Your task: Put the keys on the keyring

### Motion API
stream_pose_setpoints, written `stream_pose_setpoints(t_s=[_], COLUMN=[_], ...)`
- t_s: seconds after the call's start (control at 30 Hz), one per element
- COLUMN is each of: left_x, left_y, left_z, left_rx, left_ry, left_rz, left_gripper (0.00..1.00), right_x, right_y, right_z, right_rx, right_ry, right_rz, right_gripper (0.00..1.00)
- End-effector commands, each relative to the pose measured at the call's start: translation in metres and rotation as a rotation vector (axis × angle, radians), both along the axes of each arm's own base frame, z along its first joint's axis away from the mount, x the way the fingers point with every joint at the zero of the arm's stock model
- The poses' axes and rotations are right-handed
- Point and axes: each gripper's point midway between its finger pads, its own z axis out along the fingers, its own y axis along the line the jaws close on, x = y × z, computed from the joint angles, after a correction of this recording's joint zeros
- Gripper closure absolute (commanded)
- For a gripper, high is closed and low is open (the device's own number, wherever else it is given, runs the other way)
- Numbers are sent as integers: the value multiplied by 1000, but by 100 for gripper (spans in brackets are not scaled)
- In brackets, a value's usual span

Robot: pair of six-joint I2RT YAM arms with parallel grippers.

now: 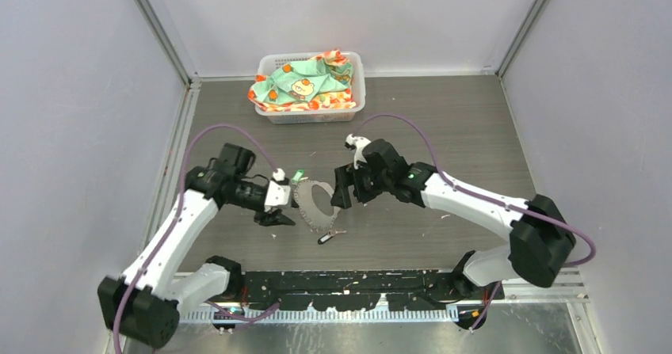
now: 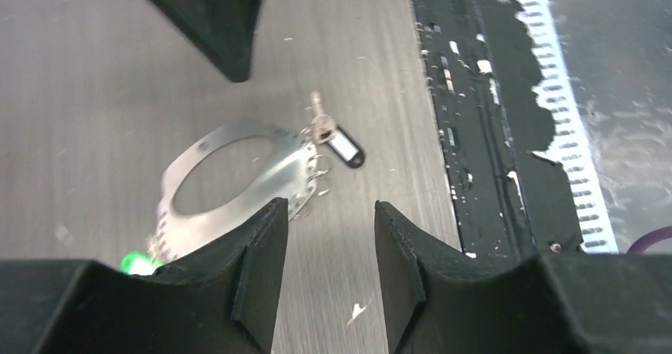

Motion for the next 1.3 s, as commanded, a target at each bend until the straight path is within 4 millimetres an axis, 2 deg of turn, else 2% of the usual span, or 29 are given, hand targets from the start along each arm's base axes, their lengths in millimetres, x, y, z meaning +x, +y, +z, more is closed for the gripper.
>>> stream_pose_setpoints(t_s=[0.0, 0.2, 0.3, 0.4, 0.53, 0.63, 0.83, 0.97, 1.27], left_x=[-9, 0, 20, 36, 37, 40, 23, 25, 17], left_y=[-20, -58, -76, -89, -93, -96, -90, -97, -97], left_z=[-26, -66, -82, -91, -105, -115, -122, -131, -148], left_rx=[76, 199, 239, 252, 312, 326, 344, 361, 406], left_ry=[-60, -155, -209, -224, -146, -154, -120, -140, -146], left_rz=[-246, -519, -539, -553, -635, -646, -730, -698, -720], left_gripper=[54, 54, 55, 55, 58, 60, 60, 60, 61], right_x=[-3, 8, 6, 5, 8, 10, 15, 17, 16], right_y=[-14, -63, -75, -85, -98, -103, -110, -111, -116], right_z=[8, 10, 11, 6, 4, 6, 8, 10, 8], right_rx=[24, -11, 7, -6, 4, 28, 55, 68, 75], right_ry=[-29, -99, -120, -123, -116, -111, -89, -85, -81], right_rz=[-72, -314, -364, -399, -448, -464, -485, -489, -502], right_gripper=[15, 15, 15, 15, 16, 16, 16, 17, 18])
